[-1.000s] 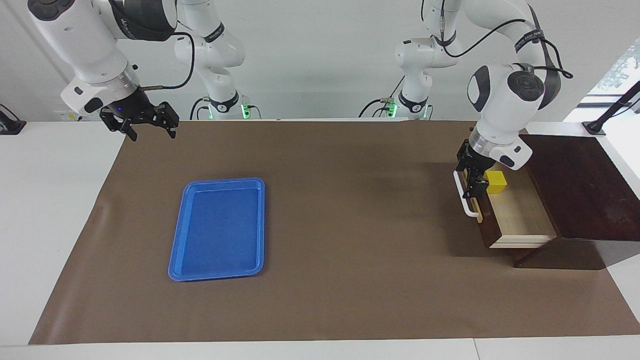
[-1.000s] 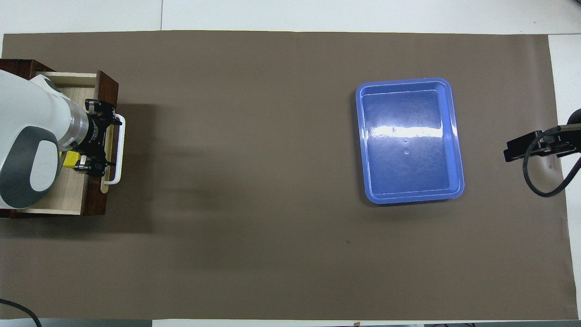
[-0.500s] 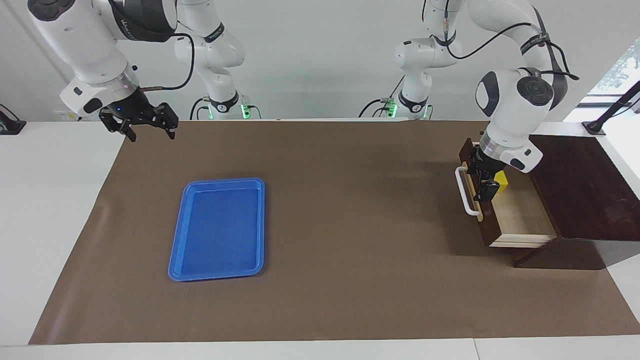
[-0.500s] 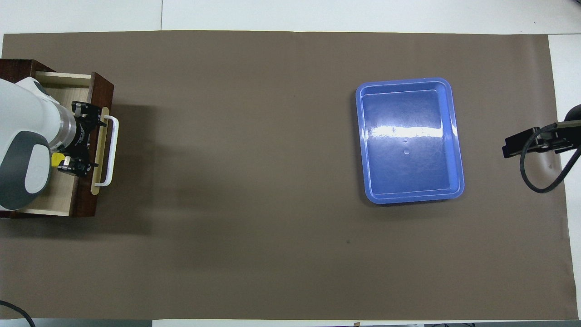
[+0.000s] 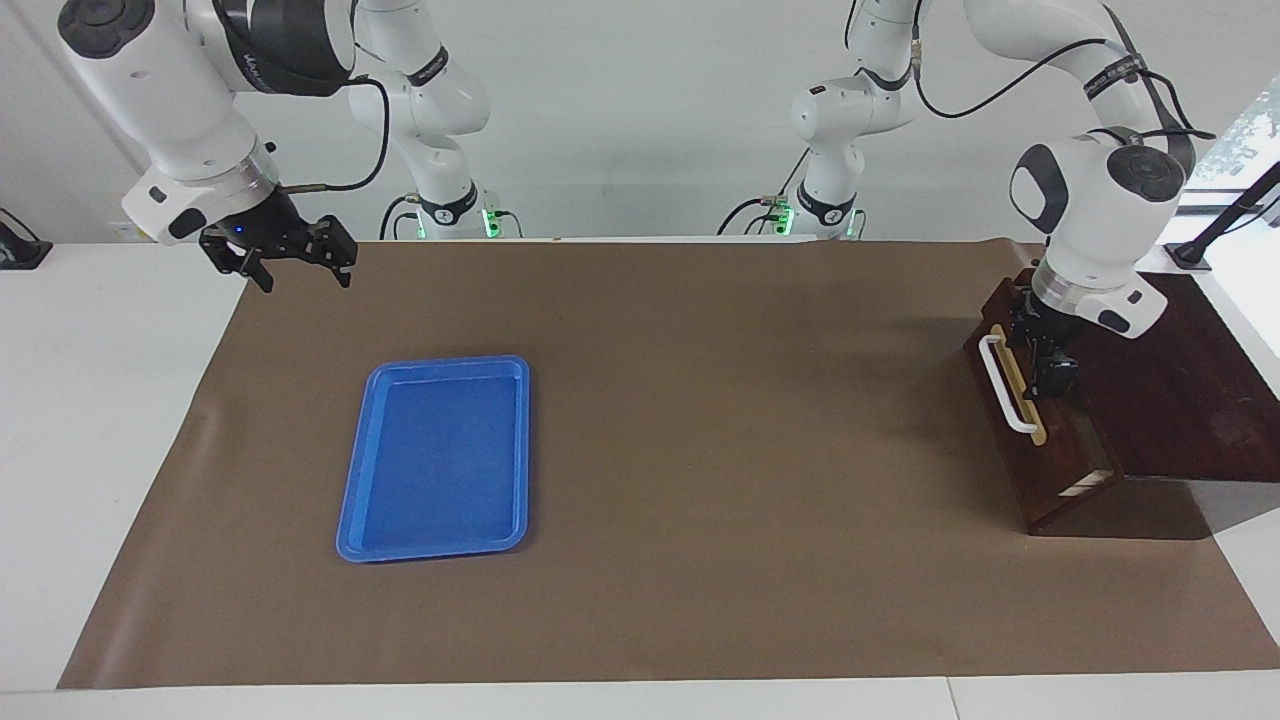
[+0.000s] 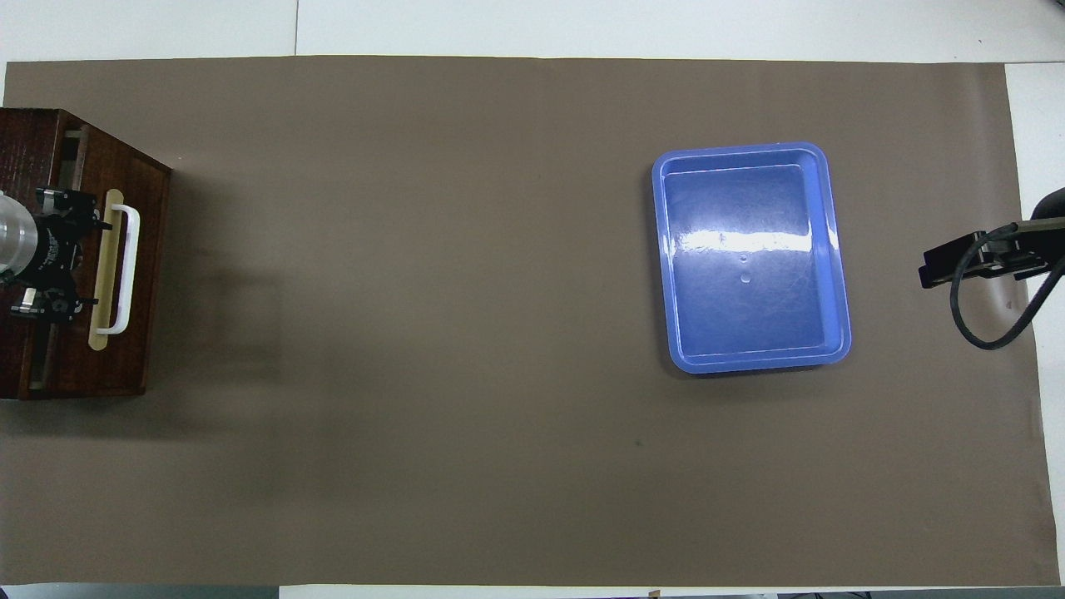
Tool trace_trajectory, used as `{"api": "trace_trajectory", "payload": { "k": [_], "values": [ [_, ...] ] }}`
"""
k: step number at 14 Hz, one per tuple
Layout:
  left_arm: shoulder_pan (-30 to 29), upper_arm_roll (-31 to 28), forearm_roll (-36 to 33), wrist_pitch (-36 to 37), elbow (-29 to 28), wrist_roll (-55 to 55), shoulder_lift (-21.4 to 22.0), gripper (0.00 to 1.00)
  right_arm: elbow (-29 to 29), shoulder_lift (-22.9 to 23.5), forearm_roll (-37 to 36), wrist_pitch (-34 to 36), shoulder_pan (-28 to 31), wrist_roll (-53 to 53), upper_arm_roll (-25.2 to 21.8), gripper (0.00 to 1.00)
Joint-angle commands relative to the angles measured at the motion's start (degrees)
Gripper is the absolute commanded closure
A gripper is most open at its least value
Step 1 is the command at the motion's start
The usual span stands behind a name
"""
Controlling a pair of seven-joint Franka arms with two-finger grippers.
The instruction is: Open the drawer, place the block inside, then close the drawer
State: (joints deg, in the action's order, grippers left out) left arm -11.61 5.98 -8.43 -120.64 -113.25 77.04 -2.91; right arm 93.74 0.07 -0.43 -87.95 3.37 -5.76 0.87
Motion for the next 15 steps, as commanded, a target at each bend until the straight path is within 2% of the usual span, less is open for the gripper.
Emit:
{"api": "trace_trajectory", "payload": {
  "k": [1, 8, 10, 12, 13, 15],
  "values": [
    [-2.00, 0.26, -1.59, -1.53, -2.50, -0.58, 1.24, 0.00, 0.12, -0.42, -1.24, -0.03, 0.41, -1.01, 0.27, 0.00],
    [-1.39, 0.44, -1.07, 0.66, -1.10, 0.21, 0.80, 0.00, 0.12, -0.86, -1.24, -0.03, 0.50, -1.01, 0.27, 0.00],
    [-0.17, 0.61, -0.71, 5.82, 3.89, -0.31, 0.10, 0.00, 0.30, -0.95, -1.24, -0.03, 0.32, -0.92, 0.36, 0.00],
    [2.90, 0.70, -0.54, 8.21, 5.32, -0.58, 1.05, 0.00, 0.21, -0.95, -1.24, -0.12, 0.15, -0.92, 0.36, 0.00],
    [4.31, 0.79, -0.54, 10.05, 5.50, -2.14, 1.76, 0.00, 0.21, -0.95, -1.24, -0.12, 0.06, -0.92, 0.45, 0.00],
    [5.98, 0.88, 0.07, 12.87, 5.76, -12.56, 3.42, 0.00, 0.21, -0.95, -1.24, -0.12, 0.23, -0.92, 0.45, 0.00]
  ]
}}
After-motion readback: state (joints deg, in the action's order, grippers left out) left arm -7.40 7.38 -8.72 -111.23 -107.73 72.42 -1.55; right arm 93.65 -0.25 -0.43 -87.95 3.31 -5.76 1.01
